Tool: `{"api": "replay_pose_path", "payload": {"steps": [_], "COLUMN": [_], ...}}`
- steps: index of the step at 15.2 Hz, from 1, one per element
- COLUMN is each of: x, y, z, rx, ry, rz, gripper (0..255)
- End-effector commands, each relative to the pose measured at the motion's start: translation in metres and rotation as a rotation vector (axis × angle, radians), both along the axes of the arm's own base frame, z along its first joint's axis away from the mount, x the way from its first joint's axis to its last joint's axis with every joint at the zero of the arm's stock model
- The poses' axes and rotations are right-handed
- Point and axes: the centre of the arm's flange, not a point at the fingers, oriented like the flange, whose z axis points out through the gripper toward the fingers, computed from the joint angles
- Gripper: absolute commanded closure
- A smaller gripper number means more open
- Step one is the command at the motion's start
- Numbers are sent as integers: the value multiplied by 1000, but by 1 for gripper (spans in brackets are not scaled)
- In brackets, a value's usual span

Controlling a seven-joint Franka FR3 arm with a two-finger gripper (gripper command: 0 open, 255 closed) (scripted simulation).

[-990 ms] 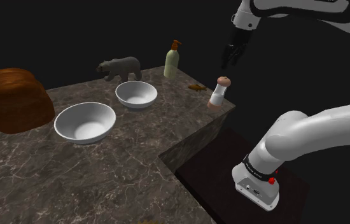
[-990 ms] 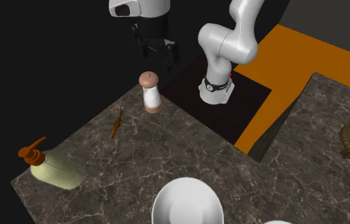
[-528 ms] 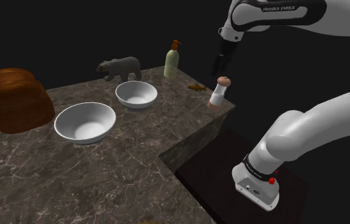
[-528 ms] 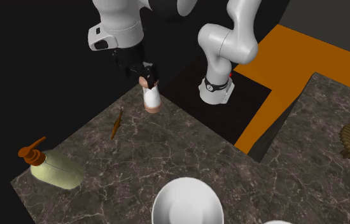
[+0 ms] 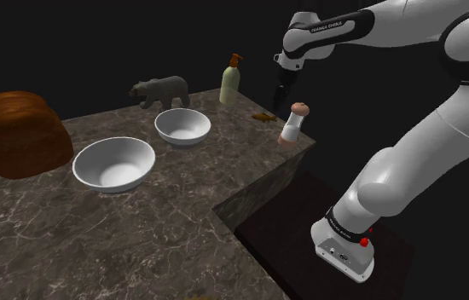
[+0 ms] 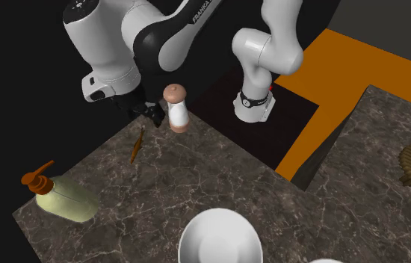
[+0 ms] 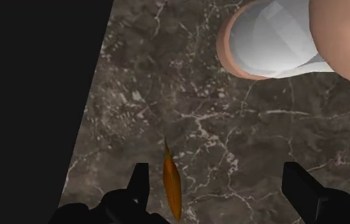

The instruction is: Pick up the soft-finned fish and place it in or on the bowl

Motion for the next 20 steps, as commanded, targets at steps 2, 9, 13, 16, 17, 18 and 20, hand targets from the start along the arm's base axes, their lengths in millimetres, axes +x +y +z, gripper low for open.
{"api": "replay_pose_path", "payload": {"steps": [2,9,13,16,17,18,20], "x": [30,51,50,50,50,50,50], "y": [-11,-17,-16,-16,-16,-16,-16], "z": [-29,-76,-95,-95,-95,-95,-95], "rx": [13,25,25,25,25,25,25], "ry": [10,20,20,20,20,20,20], "rz": [61,113,113,113,113,113,113], "gripper": [0,0,0,0,0,0,0]}}
